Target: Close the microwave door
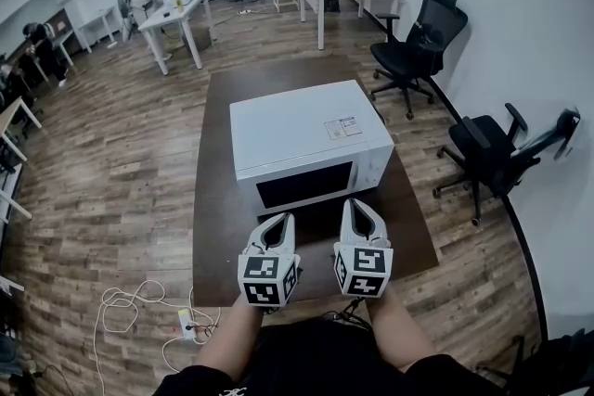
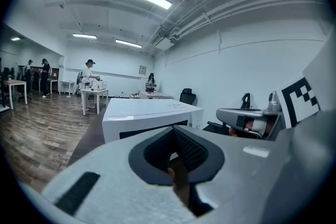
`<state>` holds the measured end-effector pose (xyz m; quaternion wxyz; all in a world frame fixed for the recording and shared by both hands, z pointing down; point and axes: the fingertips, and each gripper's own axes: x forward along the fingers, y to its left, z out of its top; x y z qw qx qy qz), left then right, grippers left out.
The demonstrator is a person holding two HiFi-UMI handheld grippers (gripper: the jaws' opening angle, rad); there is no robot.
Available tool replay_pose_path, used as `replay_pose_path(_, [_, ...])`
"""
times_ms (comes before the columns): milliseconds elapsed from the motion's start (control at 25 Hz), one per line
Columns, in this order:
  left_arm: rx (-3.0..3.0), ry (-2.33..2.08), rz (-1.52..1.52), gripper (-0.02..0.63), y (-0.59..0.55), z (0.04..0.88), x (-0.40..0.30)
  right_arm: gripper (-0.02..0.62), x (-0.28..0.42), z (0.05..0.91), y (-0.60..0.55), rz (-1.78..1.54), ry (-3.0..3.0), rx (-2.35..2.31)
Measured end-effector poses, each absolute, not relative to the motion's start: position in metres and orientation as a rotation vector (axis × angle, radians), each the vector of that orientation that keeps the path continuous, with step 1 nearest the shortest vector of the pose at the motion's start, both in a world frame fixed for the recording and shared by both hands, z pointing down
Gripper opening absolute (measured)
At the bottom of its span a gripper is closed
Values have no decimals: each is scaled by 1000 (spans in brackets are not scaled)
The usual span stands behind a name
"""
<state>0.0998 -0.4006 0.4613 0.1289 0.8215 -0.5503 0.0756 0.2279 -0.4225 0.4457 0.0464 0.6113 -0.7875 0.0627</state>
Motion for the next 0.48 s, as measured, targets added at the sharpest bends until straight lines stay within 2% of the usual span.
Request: replay_pose_path(480, [2414,-1574,243,9,-401,464,100,3,215,457,-422,188,-2386,1804])
